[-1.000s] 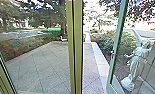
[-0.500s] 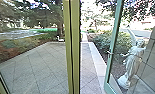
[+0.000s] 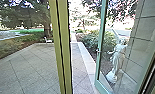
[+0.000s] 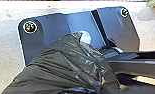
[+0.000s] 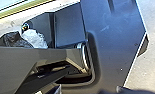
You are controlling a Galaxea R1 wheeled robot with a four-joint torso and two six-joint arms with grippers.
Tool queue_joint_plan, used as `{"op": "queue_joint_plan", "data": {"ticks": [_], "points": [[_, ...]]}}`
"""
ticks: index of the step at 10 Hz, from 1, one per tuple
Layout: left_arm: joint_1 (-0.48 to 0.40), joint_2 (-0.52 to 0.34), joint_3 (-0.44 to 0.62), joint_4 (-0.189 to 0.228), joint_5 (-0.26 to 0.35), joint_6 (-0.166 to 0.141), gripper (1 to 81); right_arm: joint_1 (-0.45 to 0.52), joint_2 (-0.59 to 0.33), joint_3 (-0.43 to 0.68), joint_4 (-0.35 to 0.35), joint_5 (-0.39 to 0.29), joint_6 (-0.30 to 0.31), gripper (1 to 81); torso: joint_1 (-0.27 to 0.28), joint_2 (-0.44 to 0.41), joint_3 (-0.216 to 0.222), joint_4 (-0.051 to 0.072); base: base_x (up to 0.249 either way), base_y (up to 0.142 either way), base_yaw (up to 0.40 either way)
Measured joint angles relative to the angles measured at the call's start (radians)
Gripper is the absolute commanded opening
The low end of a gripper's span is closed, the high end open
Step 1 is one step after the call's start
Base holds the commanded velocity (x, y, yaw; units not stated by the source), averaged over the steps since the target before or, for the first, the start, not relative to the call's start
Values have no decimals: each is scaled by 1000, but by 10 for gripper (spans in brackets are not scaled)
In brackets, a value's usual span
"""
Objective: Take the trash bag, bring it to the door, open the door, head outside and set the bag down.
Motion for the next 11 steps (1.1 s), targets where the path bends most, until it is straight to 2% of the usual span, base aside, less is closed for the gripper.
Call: {"op": "queue_joint_plan", "data": {"ticks": [2, 5, 11], "points": [[-3, 0, 0, 0, -1, 0, 10, 0, 0, 0, 0, 0, 1, 811, 0, 0, 0, 0, 0, 0, -329], [-3, 0, 0, 0, -3, 0, 10, 0, 0, 0, 0, -1, 0, 811, 0, 0, 0, 0, 0, 0, -147], [-3, 0, 0, 0, -3, 0, 10, 0, 0, 0, 0, 0, 1, 811, 0, 0, 0, 0, 0, -11, 0]]}}
